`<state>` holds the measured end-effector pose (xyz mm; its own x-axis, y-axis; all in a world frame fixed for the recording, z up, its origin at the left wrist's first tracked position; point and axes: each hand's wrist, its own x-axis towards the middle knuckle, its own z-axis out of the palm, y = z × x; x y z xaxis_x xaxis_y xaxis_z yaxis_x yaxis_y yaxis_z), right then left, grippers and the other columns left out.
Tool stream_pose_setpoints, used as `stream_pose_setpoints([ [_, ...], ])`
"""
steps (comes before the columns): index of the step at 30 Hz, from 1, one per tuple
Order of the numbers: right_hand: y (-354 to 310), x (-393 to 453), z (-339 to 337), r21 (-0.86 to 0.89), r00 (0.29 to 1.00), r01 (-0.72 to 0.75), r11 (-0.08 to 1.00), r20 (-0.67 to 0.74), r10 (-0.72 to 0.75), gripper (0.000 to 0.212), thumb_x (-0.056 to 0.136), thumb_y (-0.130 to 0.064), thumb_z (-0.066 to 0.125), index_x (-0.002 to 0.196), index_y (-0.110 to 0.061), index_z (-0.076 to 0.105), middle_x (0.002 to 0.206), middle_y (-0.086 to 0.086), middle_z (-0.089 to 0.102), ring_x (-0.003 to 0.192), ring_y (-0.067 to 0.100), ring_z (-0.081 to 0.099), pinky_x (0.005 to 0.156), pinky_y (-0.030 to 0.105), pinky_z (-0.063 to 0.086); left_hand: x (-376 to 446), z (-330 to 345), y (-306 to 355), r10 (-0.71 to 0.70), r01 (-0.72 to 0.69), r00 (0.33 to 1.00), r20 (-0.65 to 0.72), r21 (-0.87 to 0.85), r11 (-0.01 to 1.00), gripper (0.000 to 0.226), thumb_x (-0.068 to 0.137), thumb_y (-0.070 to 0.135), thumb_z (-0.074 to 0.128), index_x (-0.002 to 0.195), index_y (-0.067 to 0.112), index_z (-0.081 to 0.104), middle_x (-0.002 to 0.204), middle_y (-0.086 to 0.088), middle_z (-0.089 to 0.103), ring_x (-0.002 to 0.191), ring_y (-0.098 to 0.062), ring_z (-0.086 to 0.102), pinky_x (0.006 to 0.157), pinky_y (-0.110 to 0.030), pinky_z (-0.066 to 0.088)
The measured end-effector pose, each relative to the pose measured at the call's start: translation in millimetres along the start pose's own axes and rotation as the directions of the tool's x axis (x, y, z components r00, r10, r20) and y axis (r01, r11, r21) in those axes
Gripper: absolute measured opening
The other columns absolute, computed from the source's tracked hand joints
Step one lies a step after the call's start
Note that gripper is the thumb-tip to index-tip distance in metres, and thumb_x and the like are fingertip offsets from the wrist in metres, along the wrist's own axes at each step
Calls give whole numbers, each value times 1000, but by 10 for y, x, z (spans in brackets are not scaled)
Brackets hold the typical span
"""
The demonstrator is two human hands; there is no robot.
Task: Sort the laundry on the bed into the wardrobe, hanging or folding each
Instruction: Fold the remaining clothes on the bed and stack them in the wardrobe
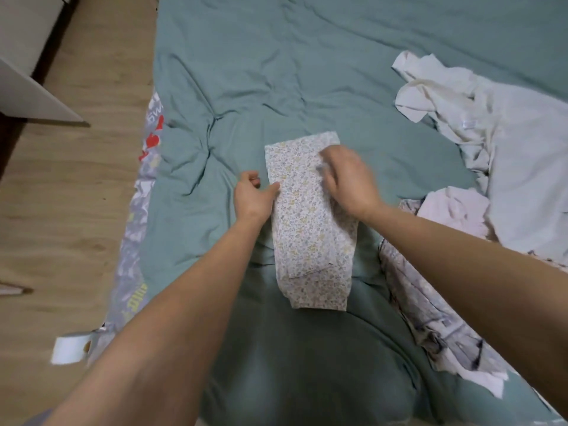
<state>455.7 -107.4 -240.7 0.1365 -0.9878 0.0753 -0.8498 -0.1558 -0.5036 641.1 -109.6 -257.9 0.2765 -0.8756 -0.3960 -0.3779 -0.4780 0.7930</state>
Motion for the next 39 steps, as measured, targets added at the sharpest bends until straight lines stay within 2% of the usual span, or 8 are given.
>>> stream_pose_setpoints([
  [5,166,-271,321,-130,750,512,849,550,-368,44,103,-31,31,143,-17,43,153,1,34,143,20,27,118,34,13,119,93,-260,-54,11,987,152,269,963,67,75,30,81,130,7,50,113,-10,63,107,-24,59,95,-34,47],
  [8,472,-428,282,-145,729,456,878,626,-275,60,99,-44,14,146,-15,38,154,0,31,144,17,26,118,30,9,156,-13,-425,-32,-19,989,145,336,942,12,80,6,69,89,13,67,91,-7,69,95,-29,65,82,-29,49],
  [10,622,-497,198,-157,780,372,915,587,-217,65,96,-47,13,144,-14,42,151,3,37,140,17,34,118,31,14,192,-112,-509,28,-61,995,97,358,932,28,81,-6,51,78,14,70,87,-9,71,91,-29,66,78,-24,47],
  [14,510,-438,104,-120,799,463,878,484,-355,48,99,-35,28,124,-8,59,129,12,59,120,30,55,110,41,35,453,-191,-357,145,-144,989,15,242,959,33,81,-1,59,113,3,64,112,-14,65,105,-25,61,92,-19,43],
  [20,16,-325,429,35,604,507,861,699,-383,58,102,-43,27,154,-20,15,160,-5,10,147,9,9,120,28,5,662,174,198,352,-425,904,242,428,797,55,93,32,59,139,7,43,140,-15,47,129,-29,42,109,-34,31],
  [31,621,-525,-139,-131,699,213,968,713,-58,51,100,-47,25,139,-22,46,148,1,43,134,18,42,106,37,38,563,-27,429,284,-318,857,429,9,948,17,77,35,76,87,21,71,84,1,70,78,-11,63,80,-30,51],
  [36,181,-489,-509,-261,979,193,946,-20,-205,47,91,-41,53,125,-9,52,122,14,53,113,30,49,93,40,38,-61,-284,416,416,-460,742,526,-54,886,11,77,13,79,84,16,71,77,7,66,70,5,58,69,-13,45],
  [39,52,-387,-598,-333,953,295,896,41,-299,58,78,-37,50,130,-10,52,131,14,52,123,29,44,109,43,21,-361,-385,232,487,-612,638,597,9,791,16,74,13,81,89,14,75,85,-2,70,78,-6,65,75,-22,50],
])
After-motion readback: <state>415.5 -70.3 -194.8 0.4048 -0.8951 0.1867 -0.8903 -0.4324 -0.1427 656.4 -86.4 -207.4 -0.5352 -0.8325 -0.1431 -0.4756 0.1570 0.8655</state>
